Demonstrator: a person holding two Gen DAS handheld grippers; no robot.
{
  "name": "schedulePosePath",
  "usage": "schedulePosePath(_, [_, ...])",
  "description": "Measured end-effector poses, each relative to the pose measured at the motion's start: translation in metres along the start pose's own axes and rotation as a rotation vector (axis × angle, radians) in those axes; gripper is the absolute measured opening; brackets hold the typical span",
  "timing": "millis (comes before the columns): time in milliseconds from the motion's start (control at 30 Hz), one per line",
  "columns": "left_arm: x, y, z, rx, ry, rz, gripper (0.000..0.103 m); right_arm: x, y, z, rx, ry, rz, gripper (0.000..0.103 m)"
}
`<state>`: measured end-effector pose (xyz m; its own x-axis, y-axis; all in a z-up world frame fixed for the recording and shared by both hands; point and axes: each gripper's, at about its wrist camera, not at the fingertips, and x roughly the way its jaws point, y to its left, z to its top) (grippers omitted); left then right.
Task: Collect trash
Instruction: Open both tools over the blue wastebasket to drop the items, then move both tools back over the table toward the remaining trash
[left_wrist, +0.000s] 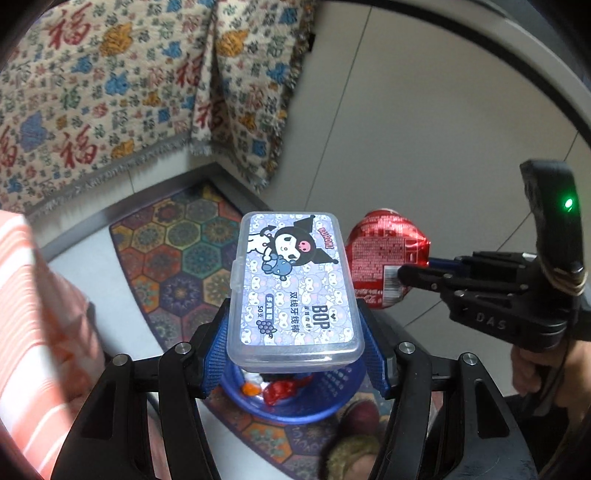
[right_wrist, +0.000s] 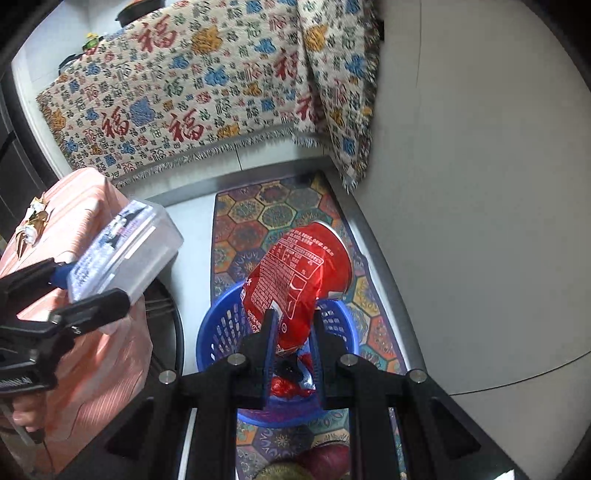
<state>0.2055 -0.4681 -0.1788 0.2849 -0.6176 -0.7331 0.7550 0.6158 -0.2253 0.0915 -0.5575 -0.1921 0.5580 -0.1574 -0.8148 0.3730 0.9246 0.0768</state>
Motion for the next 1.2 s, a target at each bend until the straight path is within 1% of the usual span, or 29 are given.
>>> schedulePosePath(67, [0.014, 0.001, 0.0, -0.004, 0.007, -0.016, 0.066, 0.007, -0.005, 0.001, 0.005, 0.016, 0.016, 0.019])
schedulePosePath(100, [0.02, 0.002, 0.0, -0.01, 0.009, -0.026, 0.074, 0.009, -0.008, 0.001, 0.014, 0.02, 0.029, 0.019])
schedulePosePath(133, [0.024, 0.003, 0.001, -0.016, 0.01, -0.032, 0.079, 0.011, -0.011, 0.0, 0.026, 0.016, 0.038, 0.026])
schedulePosePath(167, [0.029, 0.004, 0.001, -0.024, 0.011, -0.038, 0.079, 0.013, -0.014, 0.001, 0.039, 0.012, 0.049, 0.042])
schedulePosePath(200, [0.032, 0.005, 0.002, -0.028, 0.015, -0.042, 0.079, 0.015, -0.018, 0.0, 0.053, 0.008, 0.056, 0.045])
schedulePosePath(300, [0.028, 0.006, 0.002, -0.045, 0.013, -0.034, 0.079, 0.015, -0.021, 0.001, 0.064, -0.002, 0.068, 0.045])
schedulePosePath(367, [0.016, 0.007, 0.001, -0.055, -0.004, -0.032, 0.079, 0.011, -0.022, 0.002, 0.065, -0.023, 0.063, 0.045])
schedulePosePath(433, [-0.003, 0.01, 0.001, -0.062, -0.023, -0.004, 0.08, 0.002, -0.021, 0.003, 0.061, -0.058, 0.051, 0.046])
schedulePosePath(533, [-0.051, 0.014, -0.005, -0.06, -0.072, 0.044, 0.087, -0.016, -0.012, 0.006, 0.038, -0.138, 0.016, 0.054])
schedulePosePath(567, [-0.062, 0.015, -0.007, -0.057, -0.081, 0.06, 0.088, -0.024, -0.008, 0.007, 0.031, -0.167, 0.011, 0.056])
schedulePosePath(600, [-0.084, 0.017, -0.012, -0.052, -0.093, 0.089, 0.089, -0.034, -0.002, 0.007, 0.019, -0.203, 0.005, 0.058])
schedulePosePath(667, [-0.113, 0.022, -0.021, -0.05, -0.105, 0.127, 0.093, -0.048, 0.012, 0.008, -0.007, -0.26, -0.01, 0.064])
schedulePosePath(733, [-0.147, 0.033, -0.039, -0.05, -0.117, 0.188, 0.096, -0.064, 0.036, 0.007, -0.056, -0.326, -0.033, 0.064])
schedulePosePath(800, [-0.171, 0.049, -0.059, -0.058, -0.123, 0.253, 0.098, -0.074, 0.062, 0.007, -0.102, -0.369, -0.036, 0.065])
schedulePosePath(833, [-0.18, 0.057, -0.068, -0.062, -0.121, 0.279, 0.098, -0.079, 0.076, 0.007, -0.125, -0.386, -0.029, 0.065])
schedulePosePath(900, [-0.197, 0.085, -0.096, -0.079, -0.102, 0.363, 0.098, -0.085, 0.102, 0.006, -0.159, -0.406, -0.003, 0.065])
schedulePosePath(933, [-0.202, 0.096, -0.105, -0.09, -0.091, 0.399, 0.098, -0.087, 0.119, 0.006, -0.176, -0.41, 0.024, 0.065])
schedulePosePath(967, [-0.209, 0.116, -0.118, -0.115, -0.074, 0.456, 0.098, -0.088, 0.132, 0.004, -0.187, -0.408, 0.052, 0.065])
schedulePosePath(1033, [-0.218, 0.144, -0.132, -0.166, -0.058, 0.528, 0.098, -0.087, 0.17, 0.002, -0.218, -0.384, 0.123, 0.065])
schedulePosePath(1067, [-0.227, 0.164, -0.141, -0.205, -0.057, 0.574, 0.098, -0.085, 0.195, 0.0, -0.248, -0.365, 0.164, 0.065])
schedulePosePath(1100, [-0.233, 0.176, -0.147, -0.227, -0.06, 0.605, 0.098, -0.082, 0.212, -0.004, -0.27, -0.35, 0.188, 0.065])
schedulePosePath(1200, [-0.246, 0.215, -0.161, -0.288, -0.052, 0.693, 0.098, -0.069, 0.279, -0.017, -0.357, -0.272, 0.263, 0.065])
